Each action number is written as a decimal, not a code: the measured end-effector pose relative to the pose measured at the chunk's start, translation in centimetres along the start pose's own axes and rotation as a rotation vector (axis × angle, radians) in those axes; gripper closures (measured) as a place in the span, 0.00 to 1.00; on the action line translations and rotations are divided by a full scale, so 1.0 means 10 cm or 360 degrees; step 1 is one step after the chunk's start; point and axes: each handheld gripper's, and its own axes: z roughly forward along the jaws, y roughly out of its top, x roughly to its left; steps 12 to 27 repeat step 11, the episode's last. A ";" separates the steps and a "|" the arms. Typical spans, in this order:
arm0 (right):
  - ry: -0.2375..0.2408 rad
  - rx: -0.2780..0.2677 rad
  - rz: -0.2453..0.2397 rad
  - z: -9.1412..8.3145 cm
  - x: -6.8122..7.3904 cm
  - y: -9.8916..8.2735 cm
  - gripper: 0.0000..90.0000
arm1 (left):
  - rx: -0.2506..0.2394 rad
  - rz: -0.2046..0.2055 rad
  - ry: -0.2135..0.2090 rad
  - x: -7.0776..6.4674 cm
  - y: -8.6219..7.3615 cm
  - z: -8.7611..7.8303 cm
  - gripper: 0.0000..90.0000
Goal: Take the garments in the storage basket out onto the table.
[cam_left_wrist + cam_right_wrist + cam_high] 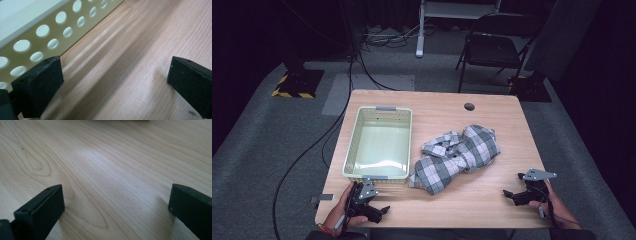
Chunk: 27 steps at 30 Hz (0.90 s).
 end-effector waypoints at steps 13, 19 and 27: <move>0.0004 0.0001 -0.0004 0.00 0.00 0.00 0.01 | 0.0000 0.0001 -0.0002 0.00 0.00 0.00 0.00; 0.0004 0.0001 -0.0004 0.00 0.00 0.00 0.01 | 0.0000 0.0001 -0.0002 0.00 0.00 0.00 0.00; 0.0004 0.0001 -0.0004 0.00 0.00 0.00 0.01 | 0.0000 0.0001 -0.0002 0.00 0.00 0.00 0.00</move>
